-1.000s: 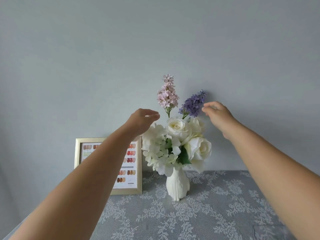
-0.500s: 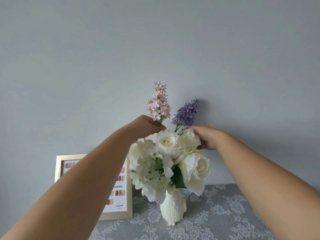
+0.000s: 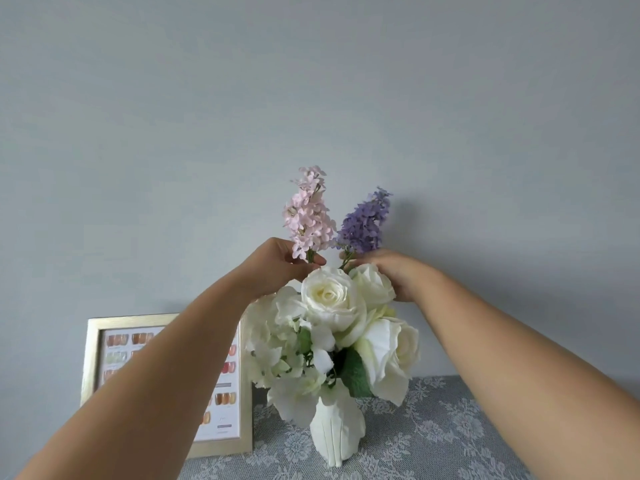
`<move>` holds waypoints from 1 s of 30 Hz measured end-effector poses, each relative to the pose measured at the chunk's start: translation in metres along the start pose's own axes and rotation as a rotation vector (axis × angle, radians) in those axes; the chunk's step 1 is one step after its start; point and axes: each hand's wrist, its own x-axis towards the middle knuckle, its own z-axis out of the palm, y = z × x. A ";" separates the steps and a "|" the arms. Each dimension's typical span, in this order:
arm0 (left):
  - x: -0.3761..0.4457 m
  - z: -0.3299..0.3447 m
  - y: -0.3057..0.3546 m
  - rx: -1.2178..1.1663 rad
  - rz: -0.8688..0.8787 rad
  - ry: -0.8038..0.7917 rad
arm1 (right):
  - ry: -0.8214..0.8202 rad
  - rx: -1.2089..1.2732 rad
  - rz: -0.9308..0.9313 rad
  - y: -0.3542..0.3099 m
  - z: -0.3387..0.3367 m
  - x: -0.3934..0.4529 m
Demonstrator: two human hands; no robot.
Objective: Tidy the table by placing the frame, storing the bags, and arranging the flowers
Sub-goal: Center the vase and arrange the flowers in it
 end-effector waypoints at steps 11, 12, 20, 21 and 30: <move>-0.003 0.008 0.004 0.174 -0.064 0.091 | 0.184 -0.354 -0.199 -0.012 0.014 0.002; -0.003 0.008 0.003 0.174 -0.066 0.092 | 0.191 -0.367 -0.199 -0.013 0.016 0.001; -0.005 0.006 0.006 0.048 -0.063 0.083 | 0.257 -0.422 -0.239 -0.011 0.015 0.004; -0.005 0.006 0.005 0.050 -0.071 0.084 | 0.270 -0.412 -0.247 -0.009 0.015 0.005; -0.006 0.024 0.004 0.266 -0.104 0.013 | 0.294 -0.434 -0.127 -0.007 0.009 0.010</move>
